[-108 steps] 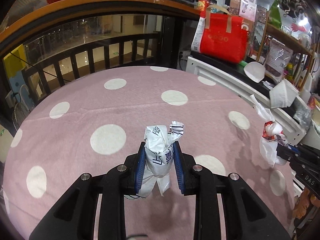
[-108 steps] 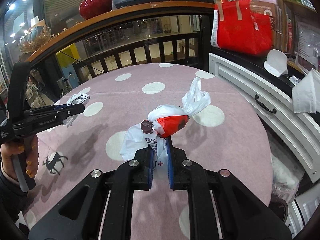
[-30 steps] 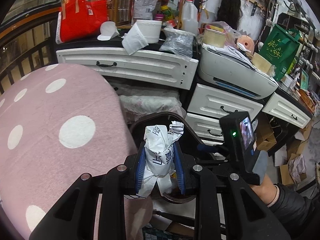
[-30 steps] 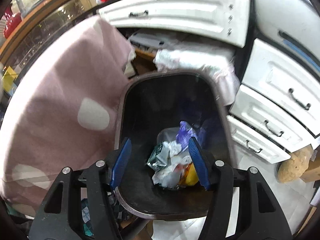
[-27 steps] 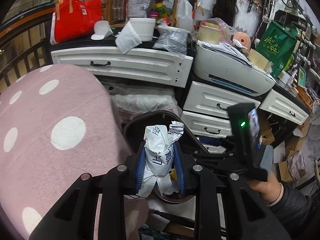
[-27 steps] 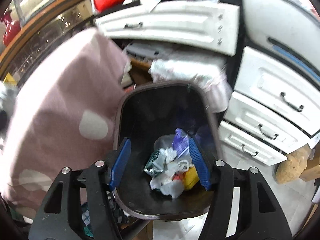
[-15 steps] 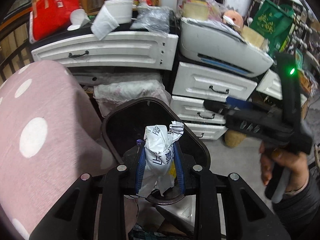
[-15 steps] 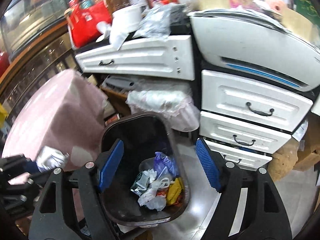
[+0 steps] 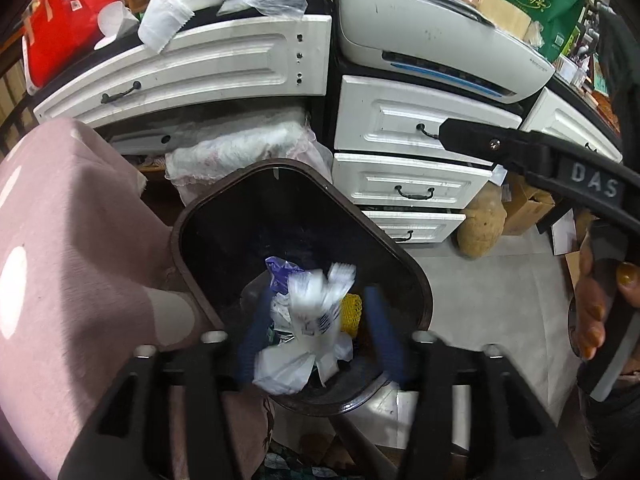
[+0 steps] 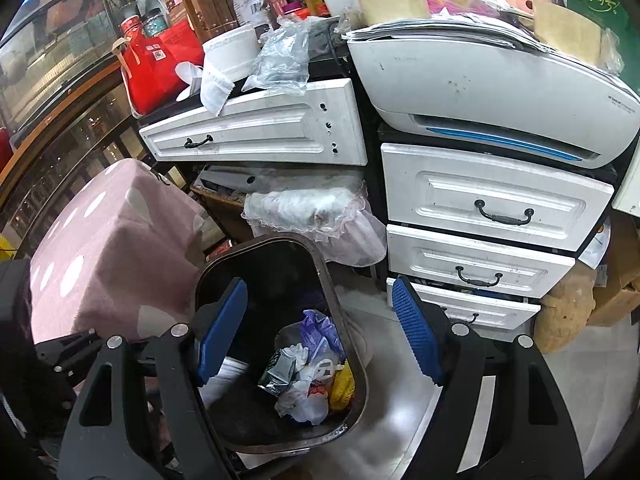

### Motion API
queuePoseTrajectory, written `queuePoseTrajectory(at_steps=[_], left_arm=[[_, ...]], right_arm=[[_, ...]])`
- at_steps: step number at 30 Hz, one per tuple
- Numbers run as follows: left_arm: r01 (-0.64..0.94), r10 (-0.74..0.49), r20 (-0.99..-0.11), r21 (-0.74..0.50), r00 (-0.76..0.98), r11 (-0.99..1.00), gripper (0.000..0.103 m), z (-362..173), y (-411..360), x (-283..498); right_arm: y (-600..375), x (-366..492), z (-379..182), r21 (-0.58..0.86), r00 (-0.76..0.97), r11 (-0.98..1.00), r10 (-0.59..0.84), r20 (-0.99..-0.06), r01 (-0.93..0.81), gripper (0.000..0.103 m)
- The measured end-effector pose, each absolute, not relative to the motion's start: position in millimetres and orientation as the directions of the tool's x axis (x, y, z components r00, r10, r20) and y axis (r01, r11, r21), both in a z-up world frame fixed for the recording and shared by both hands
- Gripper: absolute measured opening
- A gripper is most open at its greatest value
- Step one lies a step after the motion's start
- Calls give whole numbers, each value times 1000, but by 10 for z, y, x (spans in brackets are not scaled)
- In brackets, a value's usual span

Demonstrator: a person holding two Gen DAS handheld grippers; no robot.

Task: Collect trash

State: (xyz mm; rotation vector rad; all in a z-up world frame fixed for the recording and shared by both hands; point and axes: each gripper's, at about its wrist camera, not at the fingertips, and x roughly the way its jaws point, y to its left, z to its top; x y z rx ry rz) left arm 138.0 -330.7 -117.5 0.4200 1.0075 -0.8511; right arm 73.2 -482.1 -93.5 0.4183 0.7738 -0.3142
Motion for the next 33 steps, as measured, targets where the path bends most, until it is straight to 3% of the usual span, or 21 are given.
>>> queuePoseTrajectory(at_steps=[4,6,18,23,27,33], left_arm=[[791,-425,-865,-55,267,610,85,-1200,-3322,1347],[796,-422,-863,-39,278,604,90,-1203,-3328,1320],[799,-508,-796,-52,330,599,97,-813,-3088,1102],[779,-563,-738,-80,372,621,97,-557,-2800,1011],[751,-568,-688,-52,451,659,97,-364,-2496,951],[673,-520,-612,27,596,739,97,-167,-1979,877]], right_arm=[[-4785,740,-910,249,684,876,-118,-720,413,84],[-4772,738,-880,250,691,879,-116,-713,406,85],[-4682,514,-403,265,810,872,-216,-545,411,96],[-4399,377,-135,240,874,887,-283,-395,395,97],[-3986,297,81,156,926,939,-256,-278,307,97],[-3484,284,276,170,943,974,-87,-321,148,97]])
